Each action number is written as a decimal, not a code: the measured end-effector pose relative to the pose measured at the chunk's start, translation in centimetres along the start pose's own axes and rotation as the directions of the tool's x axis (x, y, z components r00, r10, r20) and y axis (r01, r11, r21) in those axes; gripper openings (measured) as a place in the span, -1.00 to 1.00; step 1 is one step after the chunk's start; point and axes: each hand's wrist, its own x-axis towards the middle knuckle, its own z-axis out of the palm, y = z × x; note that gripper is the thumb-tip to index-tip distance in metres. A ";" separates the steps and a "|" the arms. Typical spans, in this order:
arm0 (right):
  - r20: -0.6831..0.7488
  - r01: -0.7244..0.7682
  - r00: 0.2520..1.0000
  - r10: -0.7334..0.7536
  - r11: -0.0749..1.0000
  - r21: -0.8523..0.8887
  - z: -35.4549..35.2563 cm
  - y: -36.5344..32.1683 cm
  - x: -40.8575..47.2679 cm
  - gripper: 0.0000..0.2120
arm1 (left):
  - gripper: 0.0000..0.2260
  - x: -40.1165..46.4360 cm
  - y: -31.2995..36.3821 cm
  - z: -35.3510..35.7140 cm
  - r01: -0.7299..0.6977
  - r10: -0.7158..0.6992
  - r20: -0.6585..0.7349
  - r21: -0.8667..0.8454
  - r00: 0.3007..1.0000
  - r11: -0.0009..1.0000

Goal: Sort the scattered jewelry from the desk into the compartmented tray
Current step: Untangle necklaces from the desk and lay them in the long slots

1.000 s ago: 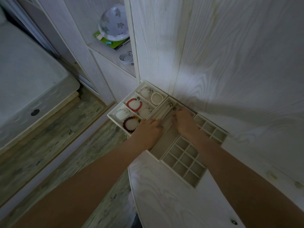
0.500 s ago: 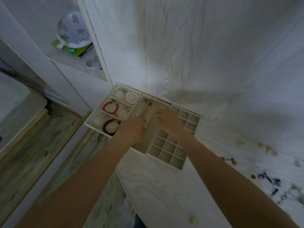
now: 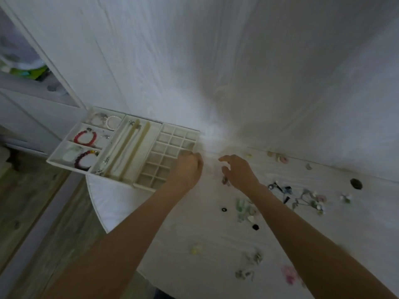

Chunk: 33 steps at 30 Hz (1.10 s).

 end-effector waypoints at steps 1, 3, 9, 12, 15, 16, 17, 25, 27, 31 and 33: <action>0.002 -0.018 1.000 0.018 1.000 -0.015 -0.2 1.5 -0.3 -0.69 | -0.77 0.0 0.8 1.2 -0.011 0.011 0.022 -0.009 1.000 1.000; 0.013 -0.059 0.998 0.060 0.997 -0.052 -0.6 4.1 -0.9 -0.70 | -0.77 0.1 2.6 3.7 -0.002 0.005 0.094 -0.033 0.996 0.999; 0.050 -0.067 0.996 0.070 0.995 -0.067 -0.6 7.5 -1.1 -0.72 | -0.68 0.7 6.3 8.1 0.146 -0.153 0.191 0.047 0.970 0.988; 0.045 -0.061 0.997 0.065 0.994 -0.086 0.0 7.6 -0.8 -0.71 | -0.60 1.2 7.1 9.1 0.269 -0.275 0.152 0.054 0.949 0.961; 0.007 -0.089 0.996 0.090 0.992 -0.085 0.5 7.7 -0.2 -0.74 | -0.64 2.3 7.7 9.5 0.344 -0.347 0.119 0.045 0.930 0.938; 0.009 -0.096 0.995 0.097 0.992 -0.083 0.5 7.7 0.0 -0.76 | -0.66 2.6 7.8 9.5 0.368 -0.371 0.116 0.044 0.921 0.929; 0.020 -0.089 0.996 0.091 0.993 -0.082 0.5 7.8 0.2 -0.79 | -0.68 3.0 7.8 9.7 0.391 -0.393 0.118 0.036 0.912 0.920; -0.013 -0.014 1.000 0.022 0.877 0.480 -2.0 8.7 -0.4 -0.95 | -0.89 1.4 5.3 7.9 0.239 -0.245 0.048 -0.449 0.968 0.861; -0.025 0.014 1.000 0.001 0.799 0.602 -3.4 8.4 -0.8 -0.98 | -0.86 0.3 5.0 6.7 0.189 -0.227 0.012 -0.598 0.974 0.779; 0.004 0.001 1.000 -0.006 0.590 0.808 -5.9 6.8 -2.0 -0.84 | -0.82 -1.3 4.9 4.1 0.131 -0.233 -0.046 -0.714 0.971 0.688; 0.043 -0.029 0.999 -0.023 0.440 0.897 -6.9 5.8 -2.8 -0.81 | -0.87 -1.9 5.0 2.8 0.111 -0.232 -0.078 -0.705 0.970 0.700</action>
